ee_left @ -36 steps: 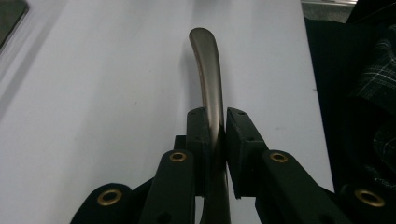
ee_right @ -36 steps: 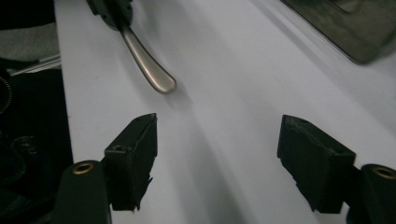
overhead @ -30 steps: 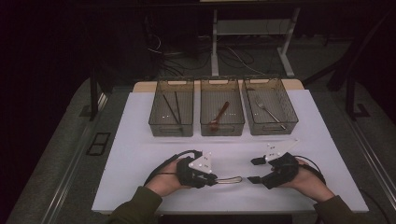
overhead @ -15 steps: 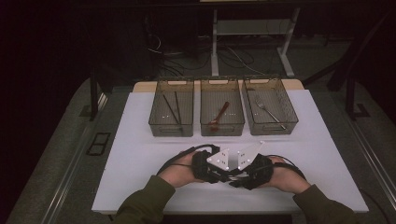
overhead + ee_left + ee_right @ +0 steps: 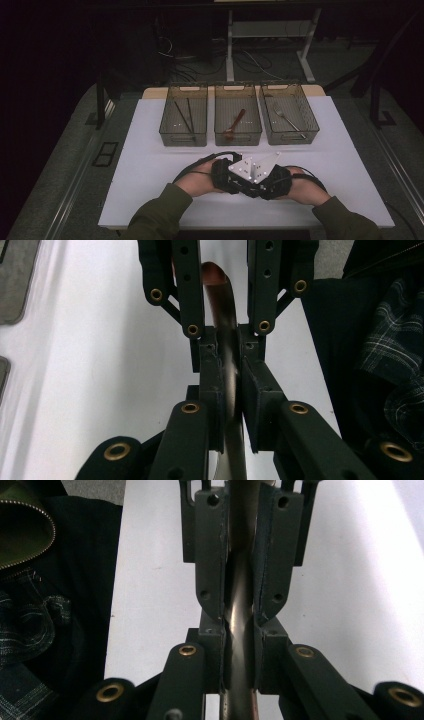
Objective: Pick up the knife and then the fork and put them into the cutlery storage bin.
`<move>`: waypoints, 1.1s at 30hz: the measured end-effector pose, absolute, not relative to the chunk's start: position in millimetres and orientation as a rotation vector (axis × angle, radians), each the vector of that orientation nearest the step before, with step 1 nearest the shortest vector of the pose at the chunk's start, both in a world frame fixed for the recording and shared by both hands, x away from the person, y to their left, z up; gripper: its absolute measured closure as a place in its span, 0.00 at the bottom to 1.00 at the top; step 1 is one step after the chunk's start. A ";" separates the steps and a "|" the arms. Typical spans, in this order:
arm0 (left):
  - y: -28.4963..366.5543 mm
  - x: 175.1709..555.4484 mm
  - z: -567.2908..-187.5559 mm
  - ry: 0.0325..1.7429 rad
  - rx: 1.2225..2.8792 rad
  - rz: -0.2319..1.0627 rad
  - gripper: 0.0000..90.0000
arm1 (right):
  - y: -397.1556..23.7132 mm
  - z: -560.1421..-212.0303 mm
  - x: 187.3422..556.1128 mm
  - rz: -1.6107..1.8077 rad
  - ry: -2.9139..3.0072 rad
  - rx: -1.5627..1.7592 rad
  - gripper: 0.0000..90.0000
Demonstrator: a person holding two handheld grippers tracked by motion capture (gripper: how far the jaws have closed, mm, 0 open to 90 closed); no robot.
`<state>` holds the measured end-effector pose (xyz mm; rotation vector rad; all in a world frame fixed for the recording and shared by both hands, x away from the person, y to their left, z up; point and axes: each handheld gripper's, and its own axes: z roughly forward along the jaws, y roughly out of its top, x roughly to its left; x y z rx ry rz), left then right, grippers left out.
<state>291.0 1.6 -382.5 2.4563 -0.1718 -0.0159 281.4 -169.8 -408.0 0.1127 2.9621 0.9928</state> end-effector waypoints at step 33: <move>147.0 279.9 -409.9 0.551 2.030 0.191 0.33 | -262.9 -386.2 330.7 1.006 2.691 0.775 0.86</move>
